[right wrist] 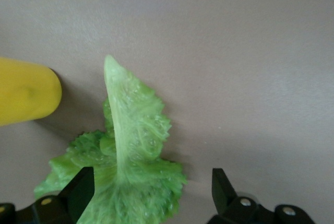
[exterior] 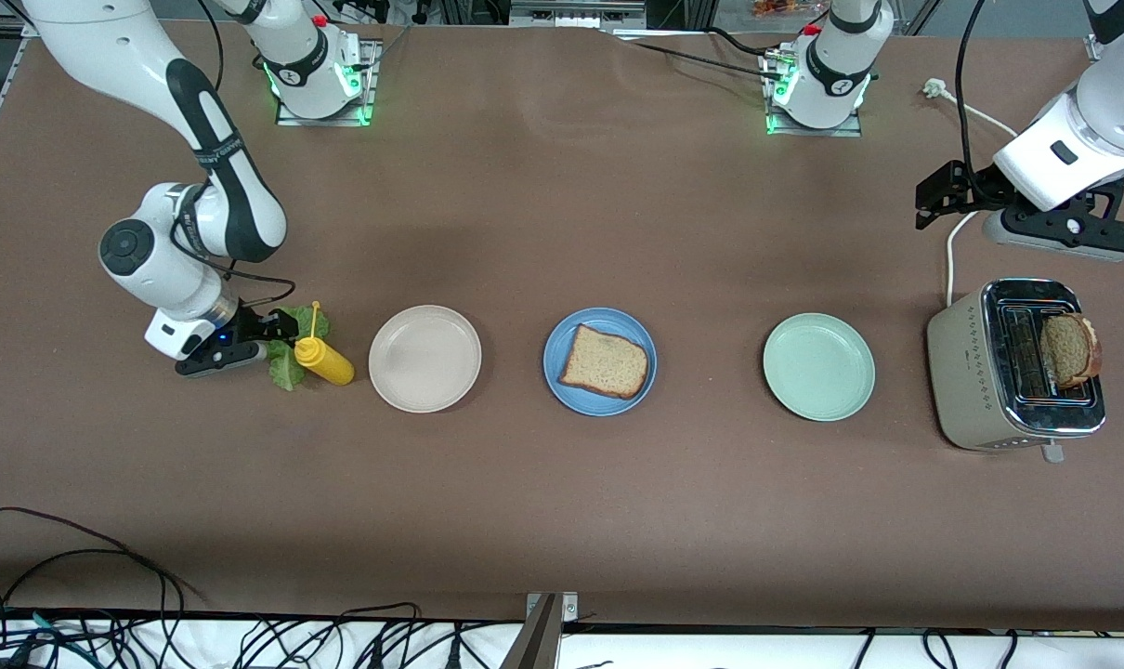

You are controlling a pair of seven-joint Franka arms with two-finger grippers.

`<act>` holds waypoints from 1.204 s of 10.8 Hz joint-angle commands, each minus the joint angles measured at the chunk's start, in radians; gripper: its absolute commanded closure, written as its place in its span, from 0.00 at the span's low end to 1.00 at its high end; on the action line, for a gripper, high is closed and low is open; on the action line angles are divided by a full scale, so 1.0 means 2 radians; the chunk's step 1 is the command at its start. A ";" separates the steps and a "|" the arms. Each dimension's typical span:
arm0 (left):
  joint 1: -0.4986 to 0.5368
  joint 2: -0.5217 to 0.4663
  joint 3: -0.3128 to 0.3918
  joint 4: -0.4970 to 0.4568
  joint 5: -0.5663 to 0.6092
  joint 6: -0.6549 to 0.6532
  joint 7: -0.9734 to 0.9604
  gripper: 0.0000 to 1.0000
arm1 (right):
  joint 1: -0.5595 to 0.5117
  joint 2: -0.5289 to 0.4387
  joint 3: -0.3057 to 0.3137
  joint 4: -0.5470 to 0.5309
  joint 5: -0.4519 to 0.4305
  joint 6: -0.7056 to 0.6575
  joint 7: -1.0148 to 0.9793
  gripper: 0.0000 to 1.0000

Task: Make sandwich in blue plate with both arms
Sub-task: 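Grasp the green lettuce leaf with the right gripper and lift it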

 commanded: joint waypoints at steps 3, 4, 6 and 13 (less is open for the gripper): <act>0.003 -0.002 0.000 -0.001 -0.013 -0.004 -0.003 0.00 | -0.008 0.009 0.014 -0.014 0.003 0.032 -0.015 0.37; 0.003 -0.002 0.000 -0.001 -0.013 -0.004 -0.002 0.00 | -0.008 0.006 0.014 -0.011 0.003 0.030 -0.029 0.80; 0.004 -0.002 0.000 -0.001 -0.013 -0.004 -0.001 0.00 | -0.008 -0.011 0.014 -0.003 0.003 0.004 -0.039 1.00; 0.003 -0.002 0.000 -0.001 -0.013 -0.004 -0.003 0.00 | -0.017 -0.109 0.011 0.100 0.005 -0.262 -0.043 1.00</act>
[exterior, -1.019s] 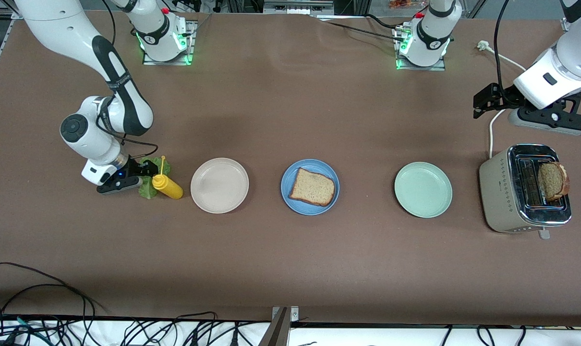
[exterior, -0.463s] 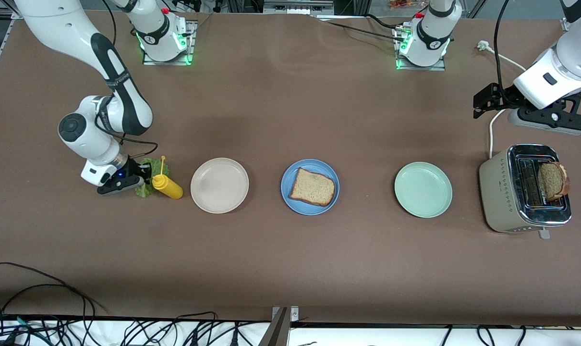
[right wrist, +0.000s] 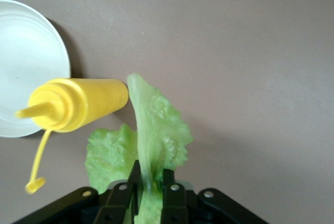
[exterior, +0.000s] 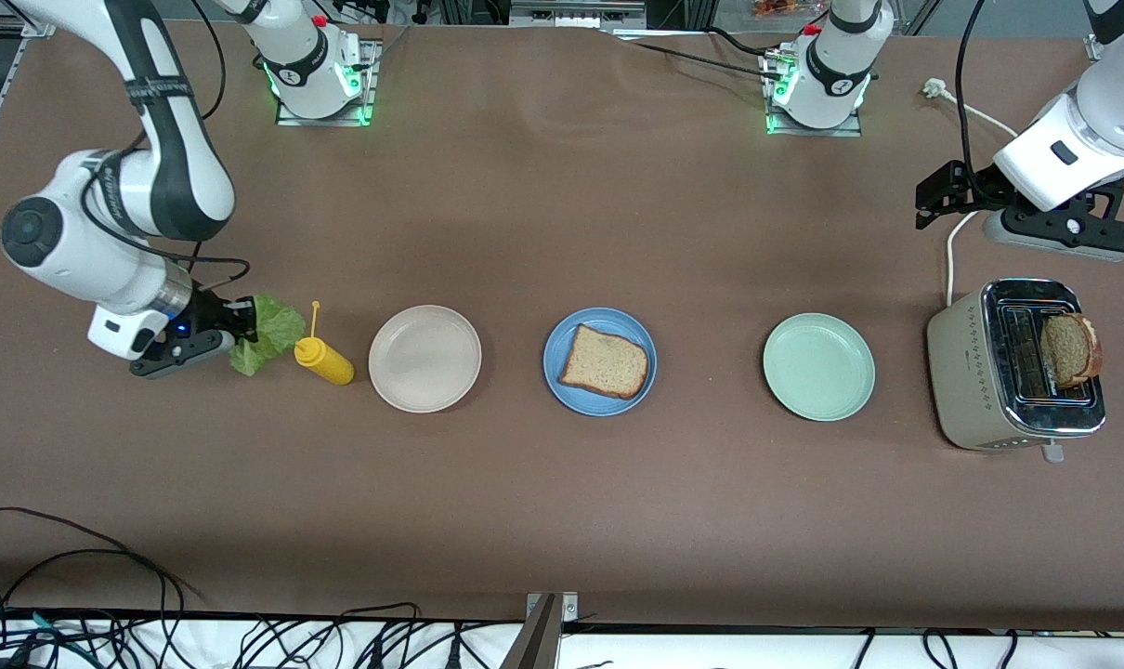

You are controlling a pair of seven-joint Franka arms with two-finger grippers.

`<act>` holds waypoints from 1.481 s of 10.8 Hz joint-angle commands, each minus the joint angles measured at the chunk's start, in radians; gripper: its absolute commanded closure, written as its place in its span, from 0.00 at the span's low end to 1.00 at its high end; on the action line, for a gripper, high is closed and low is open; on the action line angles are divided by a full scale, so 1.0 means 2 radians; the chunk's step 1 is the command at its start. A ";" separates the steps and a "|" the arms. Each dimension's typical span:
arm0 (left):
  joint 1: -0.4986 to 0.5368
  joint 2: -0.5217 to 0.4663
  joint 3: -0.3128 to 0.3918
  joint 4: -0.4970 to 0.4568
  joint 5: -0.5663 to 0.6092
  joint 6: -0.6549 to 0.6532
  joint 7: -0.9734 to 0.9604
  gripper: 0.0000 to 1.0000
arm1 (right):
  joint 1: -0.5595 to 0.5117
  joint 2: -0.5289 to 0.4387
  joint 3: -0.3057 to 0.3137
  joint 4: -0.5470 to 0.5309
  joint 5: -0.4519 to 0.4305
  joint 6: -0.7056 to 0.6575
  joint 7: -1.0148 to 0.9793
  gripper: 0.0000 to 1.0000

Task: Make sandwich in blue plate with both arms
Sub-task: 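Grasp the green lettuce leaf with the right gripper and lift it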

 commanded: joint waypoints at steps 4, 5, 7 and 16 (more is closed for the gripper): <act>0.003 -0.002 -0.001 -0.001 -0.013 -0.004 -0.003 0.00 | -0.011 -0.077 0.004 0.031 0.006 -0.148 -0.004 1.00; 0.003 -0.002 -0.001 -0.001 -0.013 -0.004 -0.003 0.00 | -0.011 -0.081 0.004 0.047 0.007 -0.172 0.001 1.00; 0.003 -0.002 -0.001 -0.001 -0.014 -0.004 -0.003 0.00 | -0.007 -0.078 0.007 0.087 0.008 -0.224 0.041 1.00; 0.003 -0.002 -0.001 -0.001 -0.014 -0.004 -0.002 0.00 | 0.179 0.059 0.010 0.255 0.008 -0.256 0.387 1.00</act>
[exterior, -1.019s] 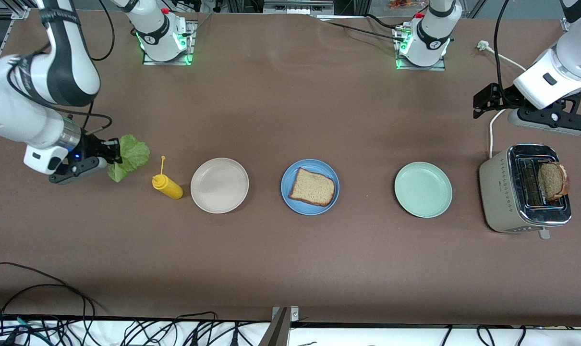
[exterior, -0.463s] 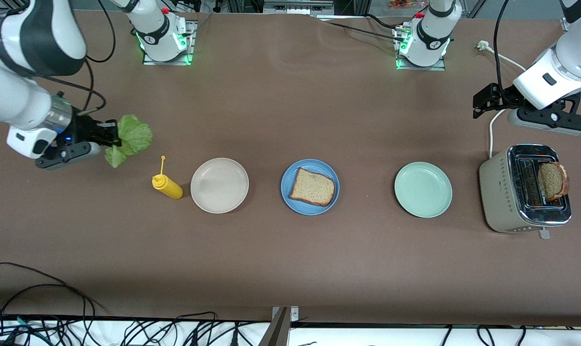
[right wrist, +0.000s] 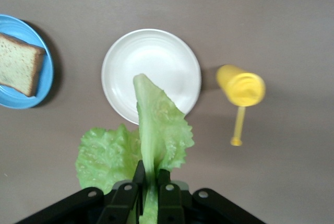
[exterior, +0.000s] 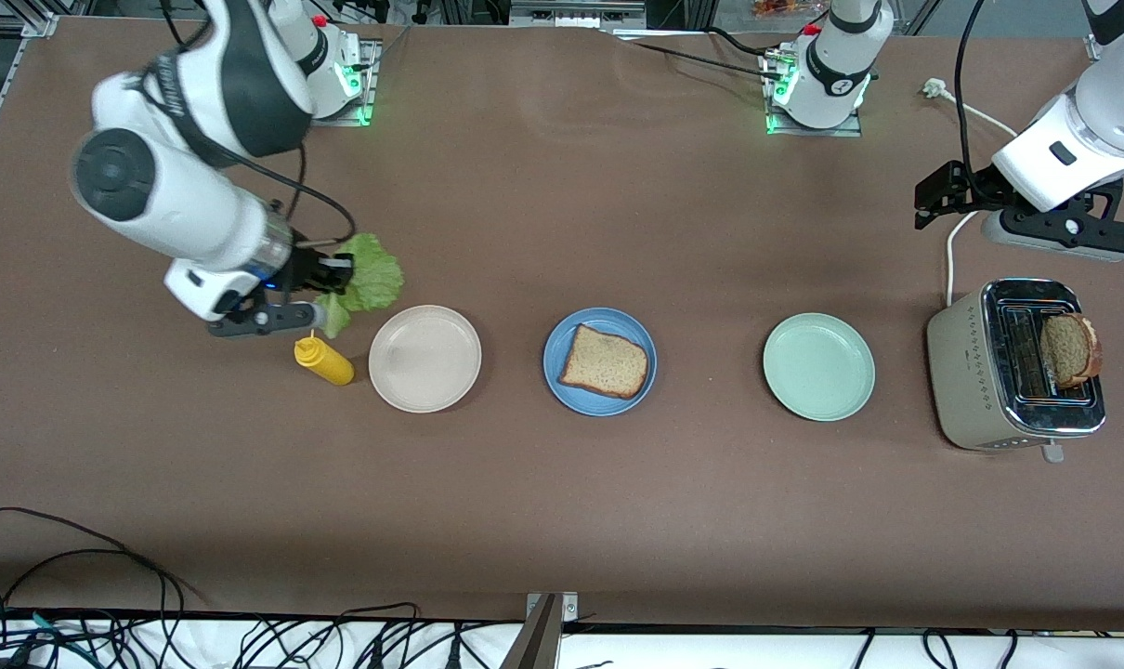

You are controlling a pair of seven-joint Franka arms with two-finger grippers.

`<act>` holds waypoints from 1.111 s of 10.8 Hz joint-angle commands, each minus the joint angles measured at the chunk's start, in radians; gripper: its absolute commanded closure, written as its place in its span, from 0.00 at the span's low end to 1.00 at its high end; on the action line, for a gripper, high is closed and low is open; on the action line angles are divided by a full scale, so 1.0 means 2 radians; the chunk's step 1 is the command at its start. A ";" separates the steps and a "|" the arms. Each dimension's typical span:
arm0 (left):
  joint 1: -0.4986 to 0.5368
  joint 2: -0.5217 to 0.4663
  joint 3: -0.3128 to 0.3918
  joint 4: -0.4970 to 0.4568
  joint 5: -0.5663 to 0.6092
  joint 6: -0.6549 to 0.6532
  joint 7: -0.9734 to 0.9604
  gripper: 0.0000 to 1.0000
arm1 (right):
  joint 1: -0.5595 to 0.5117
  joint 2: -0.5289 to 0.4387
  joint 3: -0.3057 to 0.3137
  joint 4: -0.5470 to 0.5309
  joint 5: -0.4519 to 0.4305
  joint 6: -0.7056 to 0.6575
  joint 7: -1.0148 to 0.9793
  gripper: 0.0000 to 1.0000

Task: Make sandwich in blue plate with both arms
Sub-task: 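Carry the lettuce over the bread and release it with the right gripper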

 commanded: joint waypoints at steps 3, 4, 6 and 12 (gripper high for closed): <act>0.003 -0.003 -0.001 -0.001 -0.013 -0.003 -0.001 0.00 | 0.094 0.125 -0.005 0.132 0.003 -0.011 0.198 1.00; 0.004 -0.003 -0.001 -0.001 -0.013 -0.003 -0.001 0.00 | 0.111 0.149 -0.005 0.160 0.003 -0.010 0.236 1.00; 0.003 -0.003 -0.001 -0.001 -0.013 -0.003 -0.001 0.00 | 0.138 0.196 -0.005 0.211 0.003 -0.002 0.299 1.00; 0.003 -0.003 -0.001 -0.001 -0.013 -0.003 -0.001 0.00 | 0.192 0.323 -0.002 0.319 0.003 0.127 0.474 1.00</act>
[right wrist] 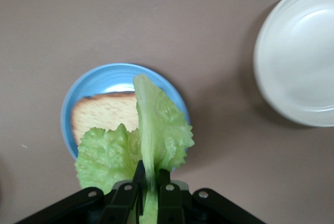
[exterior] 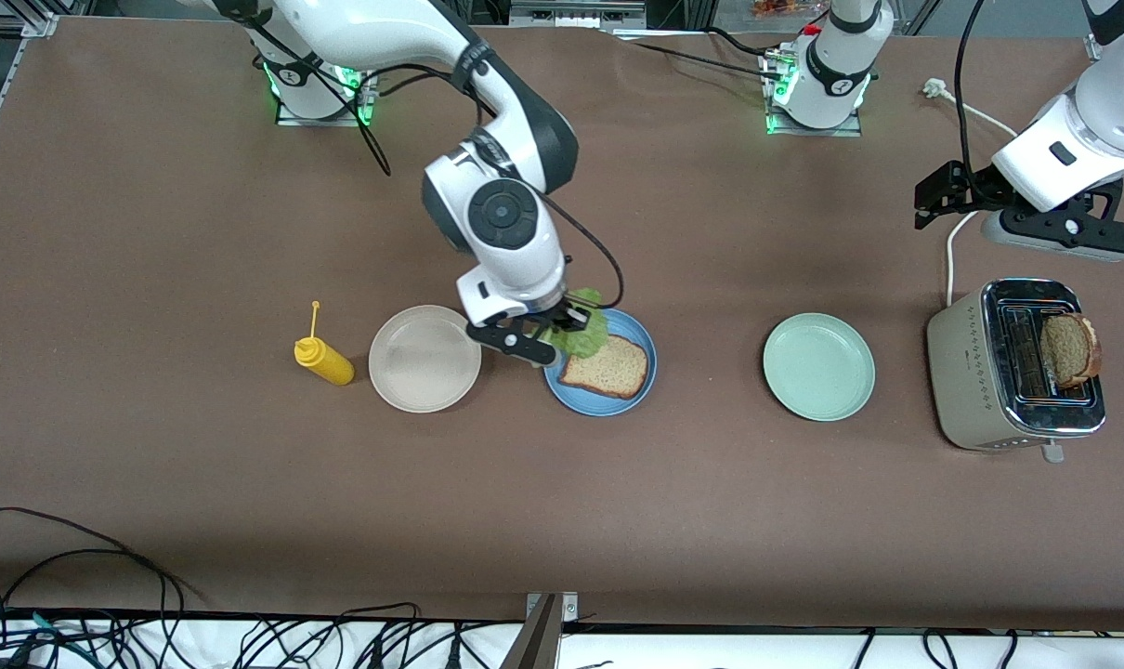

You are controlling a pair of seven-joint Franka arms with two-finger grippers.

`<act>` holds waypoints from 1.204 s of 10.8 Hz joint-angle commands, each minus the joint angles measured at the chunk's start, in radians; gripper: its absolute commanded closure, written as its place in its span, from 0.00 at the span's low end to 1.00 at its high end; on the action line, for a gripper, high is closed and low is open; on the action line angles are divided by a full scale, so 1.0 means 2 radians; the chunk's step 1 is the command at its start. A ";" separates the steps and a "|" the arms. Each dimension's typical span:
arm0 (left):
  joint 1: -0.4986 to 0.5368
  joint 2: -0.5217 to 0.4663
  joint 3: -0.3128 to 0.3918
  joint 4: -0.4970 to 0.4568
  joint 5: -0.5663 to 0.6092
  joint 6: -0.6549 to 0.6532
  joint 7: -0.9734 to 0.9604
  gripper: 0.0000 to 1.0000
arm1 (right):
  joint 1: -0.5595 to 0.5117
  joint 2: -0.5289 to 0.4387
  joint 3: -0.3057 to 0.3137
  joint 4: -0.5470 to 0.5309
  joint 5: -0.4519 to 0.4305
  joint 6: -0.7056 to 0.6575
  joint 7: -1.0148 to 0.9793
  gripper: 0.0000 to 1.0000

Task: Make sandwich in blue plate with both arms
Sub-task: 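Carry the lettuce over the bread and release it with the right gripper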

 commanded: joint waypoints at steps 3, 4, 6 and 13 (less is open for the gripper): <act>0.003 -0.003 -0.001 -0.001 -0.013 -0.003 -0.002 0.00 | 0.032 0.095 -0.004 0.061 -0.004 0.108 0.083 1.00; 0.003 -0.003 -0.001 -0.001 -0.013 -0.003 -0.001 0.00 | 0.033 0.102 -0.006 0.060 -0.005 0.116 0.084 1.00; 0.003 -0.003 -0.001 -0.001 -0.013 -0.003 -0.002 0.00 | 0.035 0.108 -0.005 0.060 -0.019 0.118 0.085 1.00; 0.003 -0.003 0.000 0.000 -0.013 -0.003 -0.002 0.00 | 0.039 0.114 -0.004 0.057 -0.069 0.117 0.086 0.00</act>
